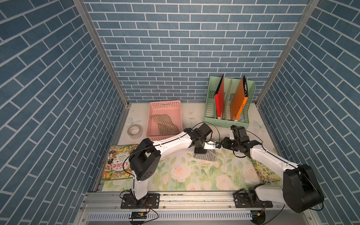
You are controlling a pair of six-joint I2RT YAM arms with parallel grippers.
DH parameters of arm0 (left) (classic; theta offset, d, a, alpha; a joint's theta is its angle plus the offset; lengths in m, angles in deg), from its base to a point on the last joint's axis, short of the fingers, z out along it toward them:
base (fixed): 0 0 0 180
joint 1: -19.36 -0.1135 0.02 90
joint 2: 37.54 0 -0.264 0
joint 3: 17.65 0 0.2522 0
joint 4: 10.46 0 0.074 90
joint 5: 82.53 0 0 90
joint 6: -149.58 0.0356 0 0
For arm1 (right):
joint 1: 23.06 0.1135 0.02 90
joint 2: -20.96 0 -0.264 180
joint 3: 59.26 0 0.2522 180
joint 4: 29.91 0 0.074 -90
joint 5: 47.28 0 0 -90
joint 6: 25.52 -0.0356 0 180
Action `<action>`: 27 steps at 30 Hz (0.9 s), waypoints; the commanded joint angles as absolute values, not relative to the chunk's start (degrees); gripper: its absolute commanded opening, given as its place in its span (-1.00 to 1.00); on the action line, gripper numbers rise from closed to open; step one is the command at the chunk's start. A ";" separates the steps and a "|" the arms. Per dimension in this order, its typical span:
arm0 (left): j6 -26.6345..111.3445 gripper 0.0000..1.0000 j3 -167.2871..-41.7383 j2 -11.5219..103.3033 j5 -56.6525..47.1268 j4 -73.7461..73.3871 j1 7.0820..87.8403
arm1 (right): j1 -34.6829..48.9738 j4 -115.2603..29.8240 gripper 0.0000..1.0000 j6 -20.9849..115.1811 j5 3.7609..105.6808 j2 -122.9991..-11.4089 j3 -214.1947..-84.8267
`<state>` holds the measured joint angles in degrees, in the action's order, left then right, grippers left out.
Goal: Fold the square dishcloth
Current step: Fold the cleaning item at the center of the board.
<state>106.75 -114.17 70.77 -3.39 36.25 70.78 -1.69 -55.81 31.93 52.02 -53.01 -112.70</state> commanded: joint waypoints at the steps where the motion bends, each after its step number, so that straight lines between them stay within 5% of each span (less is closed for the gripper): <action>1: 107.55 -0.70 -116.19 72.27 -4.64 36.63 69.52 | -1.70 -57.26 -0.36 32.51 51.73 -50.58 -112.02; 18: 105.43 -0.49 -115.72 79.15 -1.94 23.56 66.39 | 0.70 -59.13 -0.35 27.36 55.84 -35.49 -104.68; 27: 104.08 -0.19 -112.50 78.71 -0.87 19.24 66.38 | 6.76 -45.70 -0.37 20.02 61.72 -37.13 -98.68</action>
